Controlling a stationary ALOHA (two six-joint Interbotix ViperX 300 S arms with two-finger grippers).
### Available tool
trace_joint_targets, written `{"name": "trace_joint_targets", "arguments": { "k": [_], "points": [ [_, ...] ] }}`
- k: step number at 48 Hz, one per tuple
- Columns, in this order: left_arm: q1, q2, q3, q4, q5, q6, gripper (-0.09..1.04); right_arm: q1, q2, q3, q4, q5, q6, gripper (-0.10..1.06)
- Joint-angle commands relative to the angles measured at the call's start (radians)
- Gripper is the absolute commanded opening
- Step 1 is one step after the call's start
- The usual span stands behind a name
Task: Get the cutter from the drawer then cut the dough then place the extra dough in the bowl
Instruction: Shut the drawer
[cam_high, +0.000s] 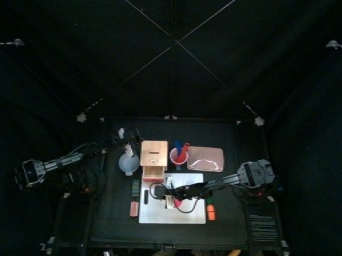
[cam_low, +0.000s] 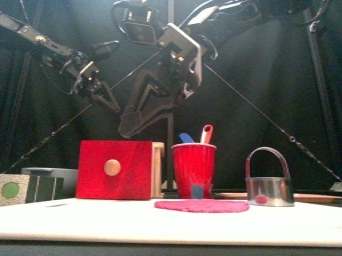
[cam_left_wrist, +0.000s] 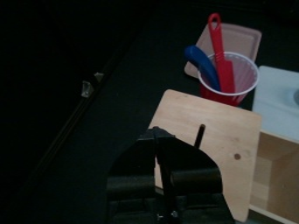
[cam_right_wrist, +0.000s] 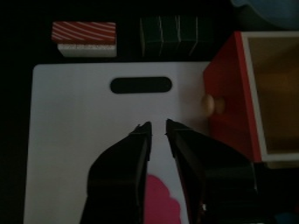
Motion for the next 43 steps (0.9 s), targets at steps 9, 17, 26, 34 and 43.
{"name": "trace_joint_targets", "arguments": {
  "k": [9, 17, 26, 34, 43],
  "points": [
    [0.035, 0.239, -0.215, 0.091, 0.158, 0.060, 0.31, -0.006, 0.021, -0.071, 0.009, -0.006, 0.000, 0.33],
    [0.087, 0.368, -0.301, 0.114, 0.183, 0.137, 0.31, -0.008, 0.058, -0.100, 0.017, -0.008, -0.002, 0.22],
    [0.118, 0.469, -0.394, 0.112, 0.245, 0.201, 0.30, -0.014, 0.100, -0.138, 0.018, 0.005, -0.002, 0.17],
    [0.120, 0.546, -0.476, 0.107, 0.319, 0.252, 0.30, -0.037, 0.137, -0.176, 0.028, 0.023, -0.002, 0.16],
    [0.115, 0.589, -0.520, 0.089, 0.394, 0.282, 0.30, -0.064, 0.173, -0.219, 0.037, 0.063, -0.005, 0.16]
  ]
}}
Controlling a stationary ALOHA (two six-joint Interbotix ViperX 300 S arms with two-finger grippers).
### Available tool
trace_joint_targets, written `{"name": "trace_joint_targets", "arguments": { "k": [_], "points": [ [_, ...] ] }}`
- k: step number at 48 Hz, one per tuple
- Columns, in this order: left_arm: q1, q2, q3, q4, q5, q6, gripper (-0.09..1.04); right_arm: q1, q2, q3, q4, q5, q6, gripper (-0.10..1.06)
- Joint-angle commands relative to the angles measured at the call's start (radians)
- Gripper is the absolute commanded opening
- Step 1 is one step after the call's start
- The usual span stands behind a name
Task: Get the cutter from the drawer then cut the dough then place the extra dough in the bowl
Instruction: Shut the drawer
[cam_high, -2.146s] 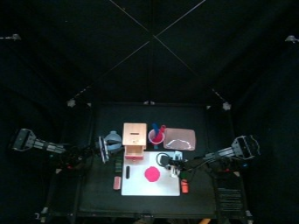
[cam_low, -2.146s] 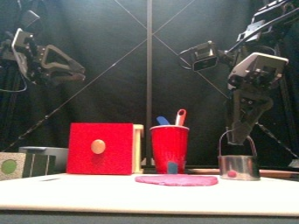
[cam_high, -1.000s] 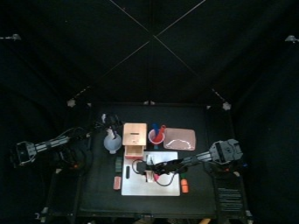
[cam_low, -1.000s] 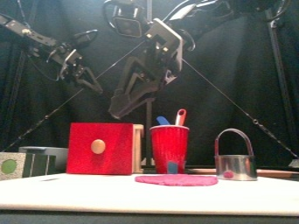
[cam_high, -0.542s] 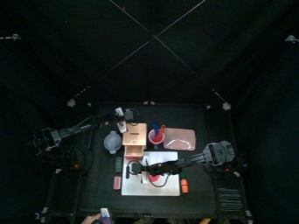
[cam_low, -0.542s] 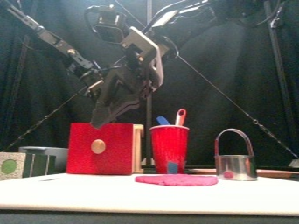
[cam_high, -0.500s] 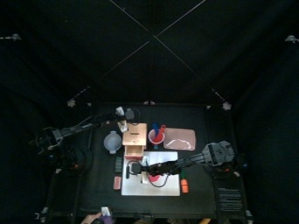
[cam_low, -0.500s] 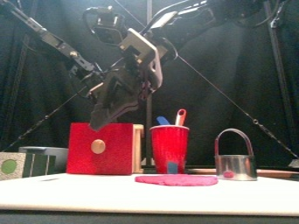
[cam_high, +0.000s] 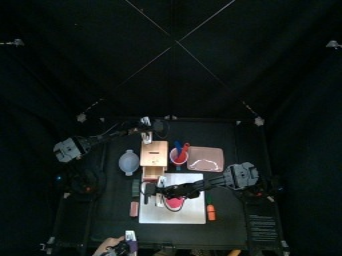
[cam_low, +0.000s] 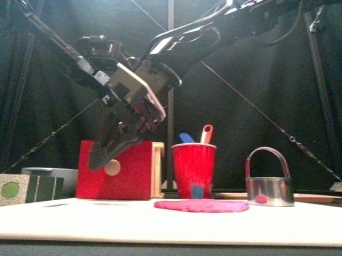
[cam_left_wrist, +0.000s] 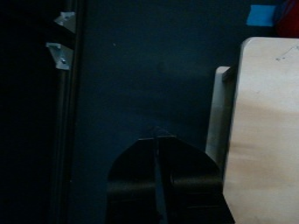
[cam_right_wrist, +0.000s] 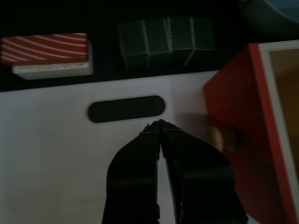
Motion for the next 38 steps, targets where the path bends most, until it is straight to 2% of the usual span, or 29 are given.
{"name": "trace_joint_targets", "arguments": {
  "k": [1, 17, 38],
  "points": [
    [-0.002, -0.002, -0.044, -0.009, 0.029, 0.014, 0.30, -0.021, -0.011, -0.041, 0.003, 0.017, -0.008, 0.16],
    [-0.028, 0.003, -0.011, -0.014, 0.048, 0.035, 0.30, -0.057, 0.012, -0.044, -0.002, 0.026, -0.012, 0.16],
    [-0.043, 0.003, -0.005, -0.020, 0.043, 0.041, 0.30, -0.110, 0.006, -0.051, -0.048, 0.035, -0.014, 0.16]
  ]
}}
